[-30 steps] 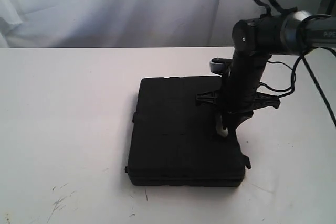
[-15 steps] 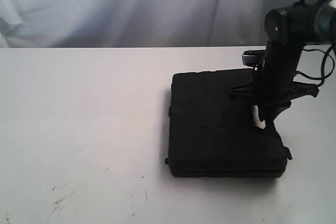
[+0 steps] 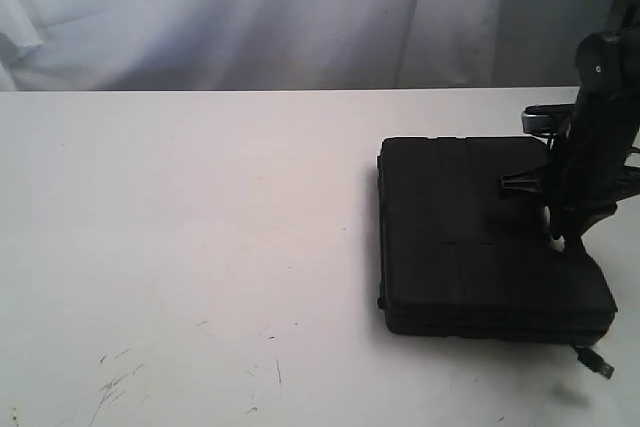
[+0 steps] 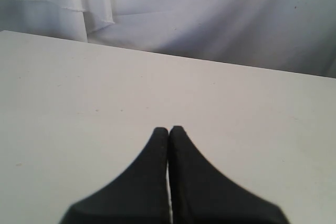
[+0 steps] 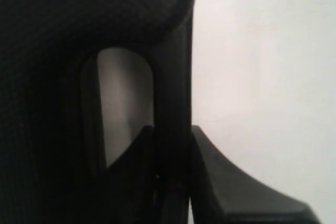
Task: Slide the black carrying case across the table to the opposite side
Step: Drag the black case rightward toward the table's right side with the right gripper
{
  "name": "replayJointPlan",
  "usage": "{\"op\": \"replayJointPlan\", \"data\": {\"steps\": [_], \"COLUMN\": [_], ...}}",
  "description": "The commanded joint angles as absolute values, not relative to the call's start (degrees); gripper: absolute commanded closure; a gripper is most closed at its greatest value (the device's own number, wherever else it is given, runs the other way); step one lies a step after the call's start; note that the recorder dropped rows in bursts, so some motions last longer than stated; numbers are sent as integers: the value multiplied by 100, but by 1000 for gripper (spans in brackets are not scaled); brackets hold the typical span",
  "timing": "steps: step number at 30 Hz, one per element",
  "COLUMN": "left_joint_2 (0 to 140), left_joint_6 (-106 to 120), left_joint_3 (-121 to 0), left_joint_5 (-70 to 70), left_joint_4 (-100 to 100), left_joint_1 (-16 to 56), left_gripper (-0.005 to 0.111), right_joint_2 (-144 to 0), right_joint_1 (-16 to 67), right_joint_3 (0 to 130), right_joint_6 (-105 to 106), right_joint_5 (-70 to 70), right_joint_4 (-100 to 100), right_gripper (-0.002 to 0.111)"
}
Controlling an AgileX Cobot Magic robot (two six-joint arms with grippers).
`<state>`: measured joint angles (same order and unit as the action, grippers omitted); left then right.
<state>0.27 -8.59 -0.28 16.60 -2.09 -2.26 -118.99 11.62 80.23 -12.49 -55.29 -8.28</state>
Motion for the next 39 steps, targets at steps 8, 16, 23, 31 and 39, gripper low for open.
{"op": "replayJointPlan", "data": {"steps": [8,16,23,31,39], "left_joint_2": [0,0,0,0,0], "left_joint_6": [-889,-889,-889,-889,-889], "left_joint_3": [0,0,0,0,0], "left_joint_5": [1629,1629,1629,1629,1629], "left_joint_4": [-230,-230,-230,-230,-230], "left_joint_1": [-235,-235,-235,-235,-235], "left_gripper": [107,107,107,107,107], "right_joint_2": [-11759,-11759,-11759,-11759,-11623], "right_joint_1": [947,840,851,851,851], "right_joint_3": [8028,8028,8028,8028,8051], "right_joint_6": [-935,-425,-447,-461,-462], "right_joint_5": [-5143,-5147,-5125,-5074,-5097], "right_joint_4": [-963,-328,-293,-285,0], "right_gripper": [108,108,97,57,49]}}
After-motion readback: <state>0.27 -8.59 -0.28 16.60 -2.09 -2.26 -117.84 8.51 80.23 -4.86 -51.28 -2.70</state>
